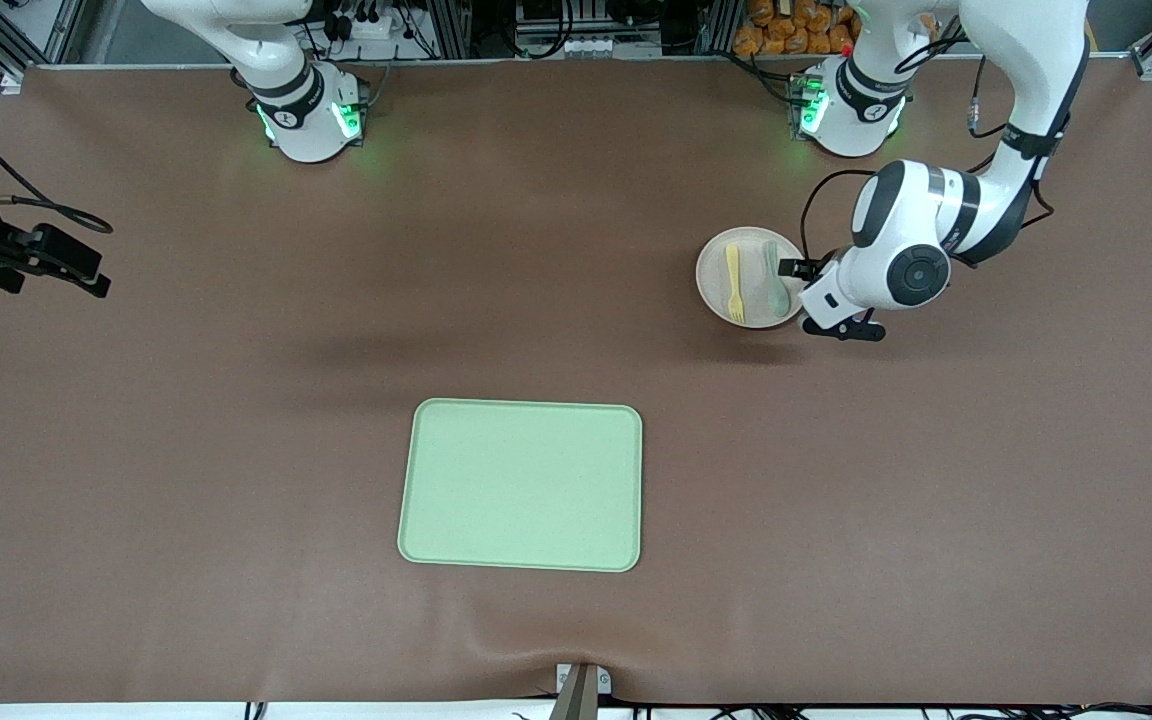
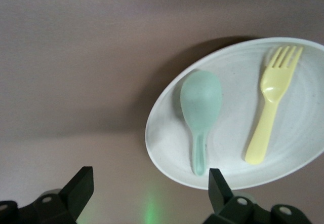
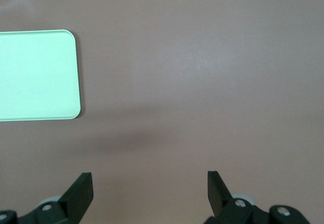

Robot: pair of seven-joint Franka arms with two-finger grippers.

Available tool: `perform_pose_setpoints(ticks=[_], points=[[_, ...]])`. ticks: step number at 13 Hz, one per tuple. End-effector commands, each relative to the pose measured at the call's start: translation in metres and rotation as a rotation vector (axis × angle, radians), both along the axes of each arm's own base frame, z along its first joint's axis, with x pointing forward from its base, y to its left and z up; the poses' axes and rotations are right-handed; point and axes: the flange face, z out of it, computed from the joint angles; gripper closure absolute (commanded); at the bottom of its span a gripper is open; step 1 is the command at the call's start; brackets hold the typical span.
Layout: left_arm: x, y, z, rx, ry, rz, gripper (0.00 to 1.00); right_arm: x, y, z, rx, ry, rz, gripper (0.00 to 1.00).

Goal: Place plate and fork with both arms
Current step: 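Lower the left gripper onto the plate rim and close on it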

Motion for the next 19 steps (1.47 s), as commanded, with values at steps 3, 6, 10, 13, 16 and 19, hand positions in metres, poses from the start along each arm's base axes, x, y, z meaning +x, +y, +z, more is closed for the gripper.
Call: perform_pose_setpoints(ticks=[3,6,10,13,16,19], points=[[-0.009,-0.001,-0.027,-0.006,0.039,0.027,0.00,0.002,-0.003,0.003,0.004,0.002,0.007,0.00],[-0.010,0.000,-0.037,-0.005,0.049,0.022,0.00,0.002,-0.003,0.003,0.004,0.002,0.007,0.00],[-0.014,0.002,-0.049,-0.002,0.071,0.023,0.00,0.002,-0.003,0.003,0.004,0.002,0.007,0.00],[-0.015,0.002,-0.054,-0.002,0.082,0.025,0.00,0.002,-0.004,0.002,0.004,0.005,0.006,0.00],[-0.016,0.003,-0.060,0.004,0.090,0.015,0.00,0.002,-0.004,0.002,0.004,0.005,0.006,0.00],[-0.017,0.005,-0.064,0.010,0.097,0.005,0.00,0.002,-0.005,0.002,0.004,0.005,0.004,0.00]])
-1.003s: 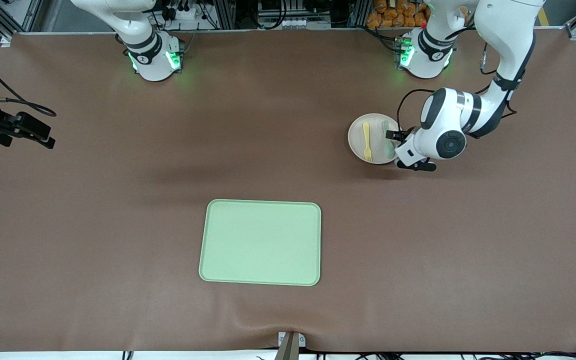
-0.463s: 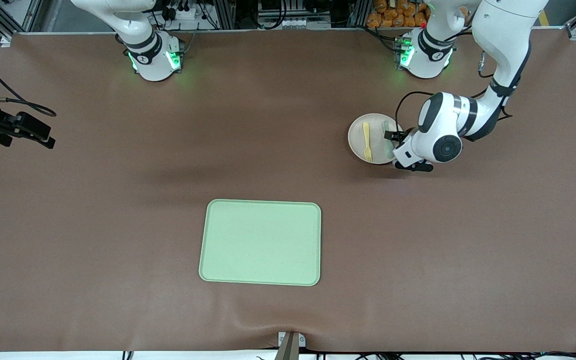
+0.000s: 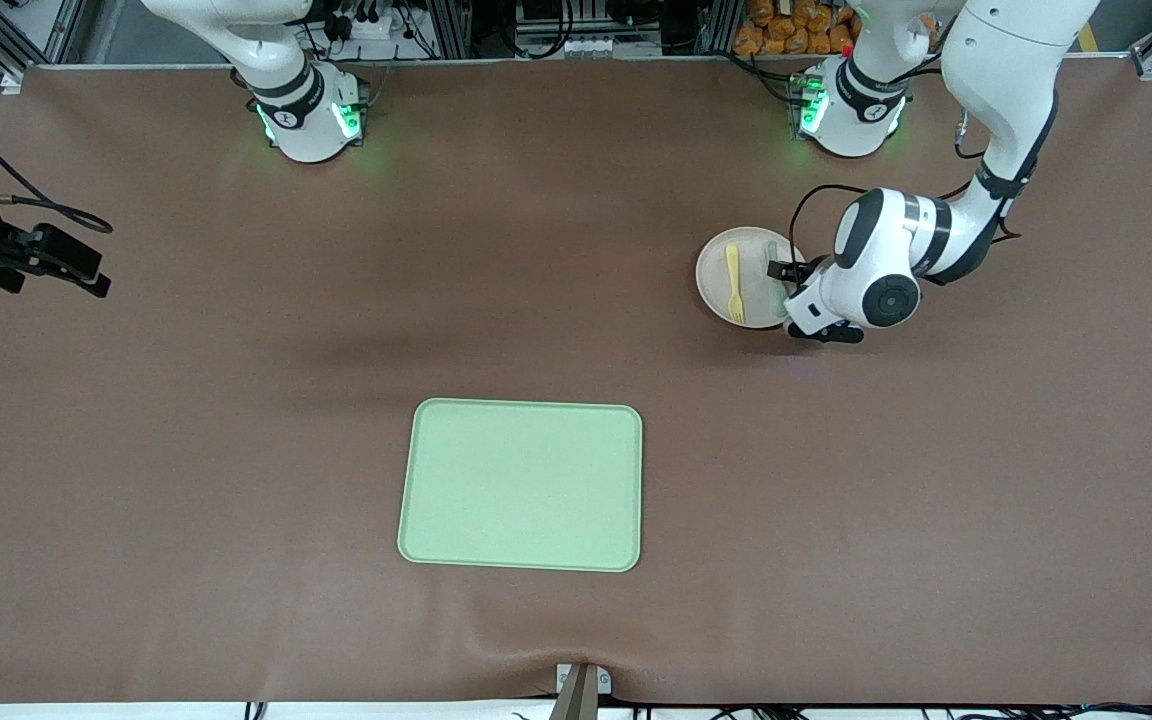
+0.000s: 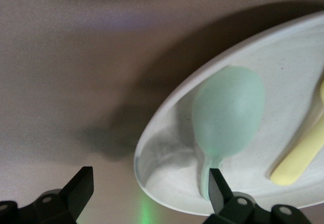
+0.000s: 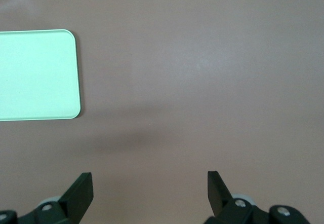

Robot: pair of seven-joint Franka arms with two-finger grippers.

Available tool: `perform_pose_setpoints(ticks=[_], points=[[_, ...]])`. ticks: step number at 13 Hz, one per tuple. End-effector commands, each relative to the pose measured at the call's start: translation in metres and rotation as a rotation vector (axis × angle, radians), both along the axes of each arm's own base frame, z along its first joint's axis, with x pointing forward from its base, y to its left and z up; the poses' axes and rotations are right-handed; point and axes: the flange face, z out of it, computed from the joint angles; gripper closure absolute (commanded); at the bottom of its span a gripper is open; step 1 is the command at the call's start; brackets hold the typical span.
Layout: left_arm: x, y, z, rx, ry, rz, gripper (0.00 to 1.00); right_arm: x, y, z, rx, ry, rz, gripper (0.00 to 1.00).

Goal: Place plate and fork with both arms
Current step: 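Lower the left gripper onto the plate rim and close on it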

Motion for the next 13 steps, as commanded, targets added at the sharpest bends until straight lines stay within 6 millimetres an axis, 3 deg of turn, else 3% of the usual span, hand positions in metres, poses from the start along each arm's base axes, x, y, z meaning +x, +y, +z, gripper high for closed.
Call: perform_pose_setpoints(ticks=[1,4,8,13], points=[[0.0007,0.0019,-0.0038,0.011,-0.009,-0.003,0.00,0.0017,-0.0041,0.0025,0.004,0.003,0.006,0.00],[-0.0002,0.0013,-0.0063,0.011,-0.006,-0.006,0.00,0.0017,-0.0032,0.0025,0.004,0.003,0.007,0.00],[-0.0009,0.0017,-0.0116,0.016,-0.005,-0.021,0.37,0.0017,-0.0041,0.0025,0.004,0.003,0.006,0.00],[0.0009,0.0021,-0.0102,0.016,-0.010,-0.022,0.41,0.0017,-0.0032,0.0025,0.004,0.003,0.007,0.00]])
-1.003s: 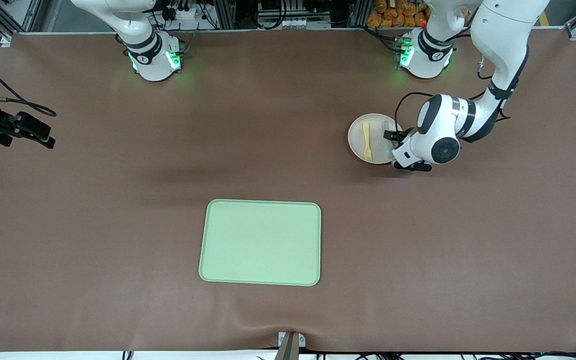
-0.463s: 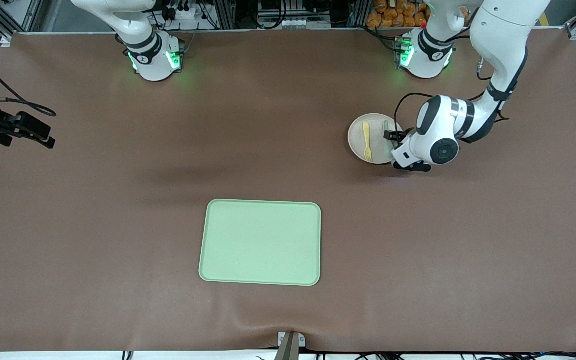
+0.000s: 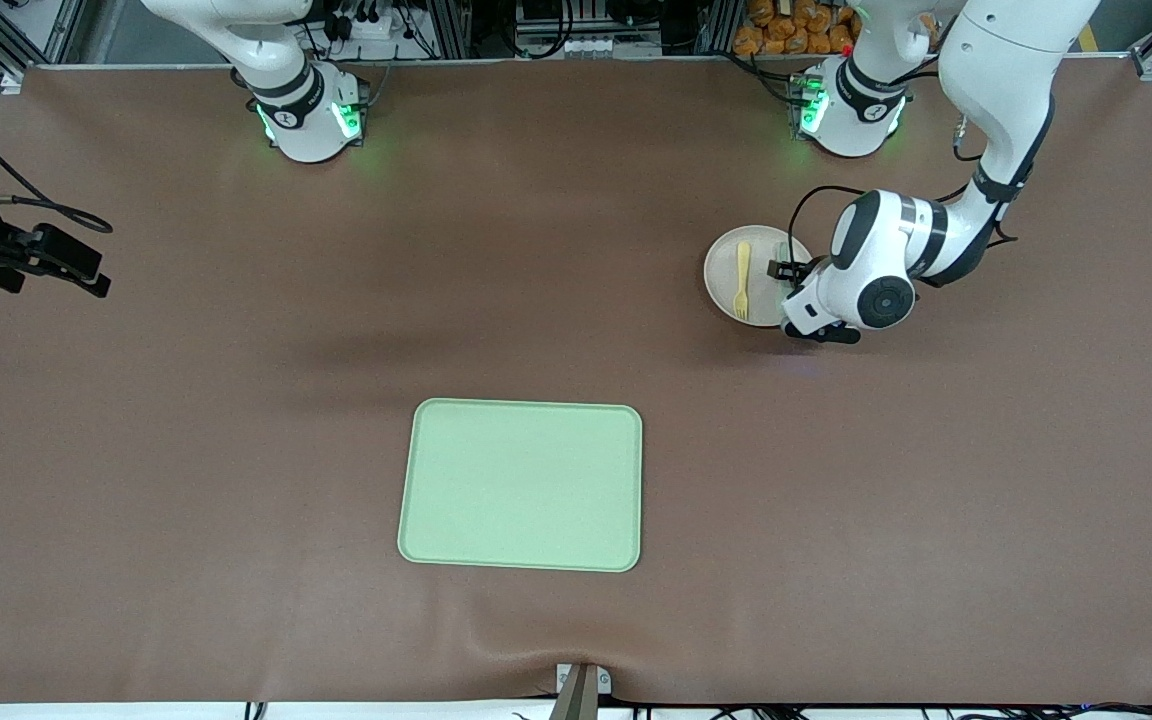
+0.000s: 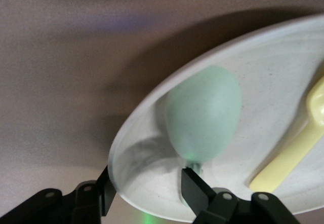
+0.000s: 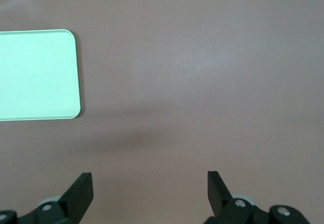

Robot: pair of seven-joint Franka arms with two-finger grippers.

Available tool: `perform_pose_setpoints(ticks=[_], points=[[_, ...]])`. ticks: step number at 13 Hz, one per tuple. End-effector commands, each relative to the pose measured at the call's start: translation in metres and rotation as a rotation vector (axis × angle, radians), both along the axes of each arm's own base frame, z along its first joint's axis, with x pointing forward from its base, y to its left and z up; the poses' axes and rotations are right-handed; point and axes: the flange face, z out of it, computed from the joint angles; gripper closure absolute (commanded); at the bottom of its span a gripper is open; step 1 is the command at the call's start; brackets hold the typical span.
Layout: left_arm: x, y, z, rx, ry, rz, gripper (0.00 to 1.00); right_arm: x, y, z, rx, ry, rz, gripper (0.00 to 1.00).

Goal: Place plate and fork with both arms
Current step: 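Lower the left gripper onto the plate rim and close on it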

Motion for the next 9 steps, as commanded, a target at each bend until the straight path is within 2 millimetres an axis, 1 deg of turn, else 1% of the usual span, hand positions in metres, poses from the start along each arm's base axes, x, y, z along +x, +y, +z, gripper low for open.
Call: perform_pose_setpoints(ticks=[1,4,5,6,7,8,9], points=[[0.0032,0.0037,-0.0045,0.014,-0.015,-0.006,0.41,0.0018,-0.0041,0.0027,0.004,0.002,0.006,0.00],[0.0047,0.0044,-0.0007,0.014,-0.021,-0.005,0.41,0.0018,-0.0041,0.0027,0.004,0.002,0.006,0.00],[0.0057,0.0043,0.0004,0.014,-0.024,-0.005,0.44,0.0018,-0.0041,0.0027,0.004,0.002,0.006,0.00],[0.0062,0.0042,0.0013,0.015,-0.025,-0.004,0.76,0.0017,-0.0041,0.0025,0.004,0.003,0.006,0.00],[0.0074,0.0033,0.0021,0.014,-0.028,-0.005,0.97,0.0018,-0.0041,0.0027,0.004,0.002,0.006,0.00],[0.0100,0.0027,0.0037,0.012,-0.033,-0.006,1.00,0.0017,-0.0032,0.0025,0.004,0.003,0.007,0.00],[0.0111,0.0024,0.0038,0.011,-0.035,-0.005,1.00,0.0017,-0.0041,0.0025,0.004,0.003,0.006,0.00]])
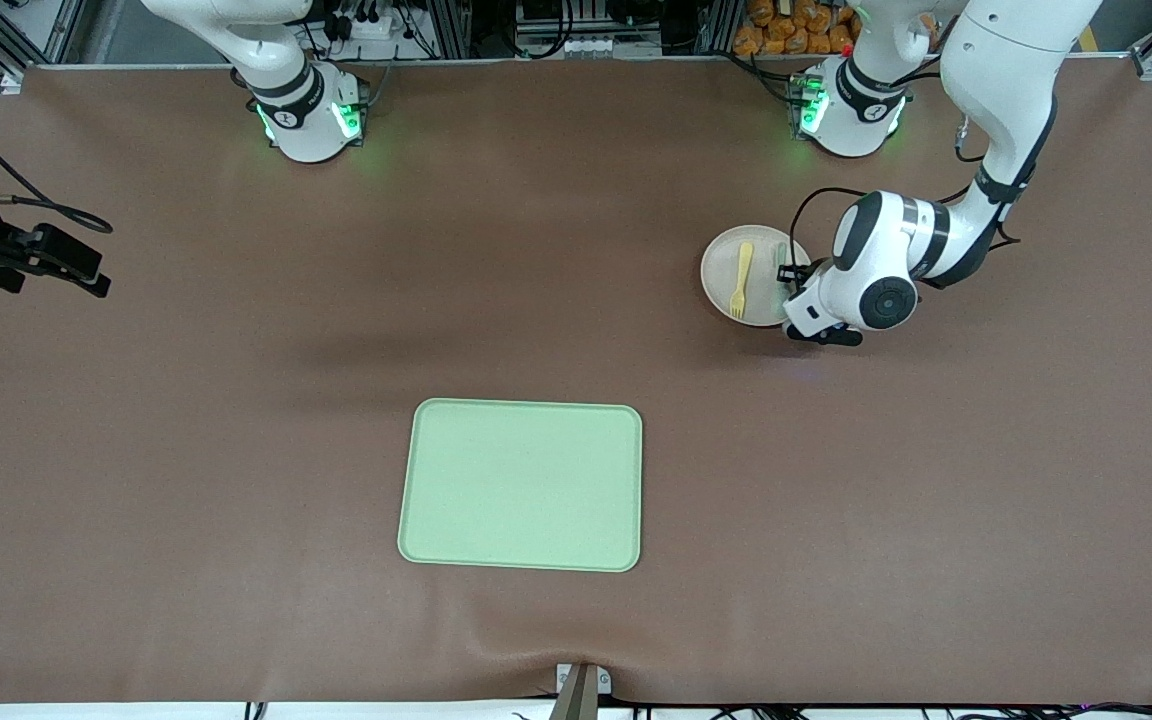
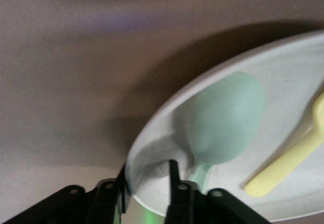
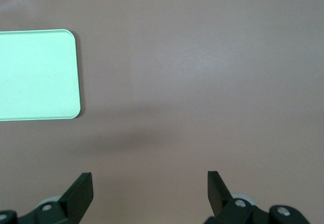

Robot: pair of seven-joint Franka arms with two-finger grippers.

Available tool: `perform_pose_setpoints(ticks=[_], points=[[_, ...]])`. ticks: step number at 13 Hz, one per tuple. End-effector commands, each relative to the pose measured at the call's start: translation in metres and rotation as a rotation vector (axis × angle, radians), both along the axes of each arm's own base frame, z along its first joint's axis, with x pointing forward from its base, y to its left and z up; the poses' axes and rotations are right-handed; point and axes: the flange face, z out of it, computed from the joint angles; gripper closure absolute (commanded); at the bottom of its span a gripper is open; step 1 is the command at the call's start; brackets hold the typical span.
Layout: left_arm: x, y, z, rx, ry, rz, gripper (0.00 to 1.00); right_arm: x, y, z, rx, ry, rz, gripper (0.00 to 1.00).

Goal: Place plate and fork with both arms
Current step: 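Lower the left gripper onto the plate rim and close on it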

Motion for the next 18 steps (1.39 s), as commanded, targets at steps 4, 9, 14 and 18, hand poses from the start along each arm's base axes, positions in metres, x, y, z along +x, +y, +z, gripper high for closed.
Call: perform_pose_setpoints(ticks=[4,9,14,18], points=[[0.013,-0.001,0.005,0.005,-0.039,-0.003,1.00,0.002,-0.004,0.003,0.004,0.003,0.006,0.00],[0.044,0.005,0.024,-0.008,-0.086,0.029,1.00,0.002,-0.004,0.002,0.004,0.005,0.006,0.00],[0.070,0.003,0.044,-0.052,-0.123,0.091,1.00,0.001,-0.005,0.002,0.004,0.005,0.004,0.00],[0.109,0.009,0.081,-0.103,-0.122,0.169,1.00,0.001,-0.005,0.002,0.004,0.006,0.004,0.00]])
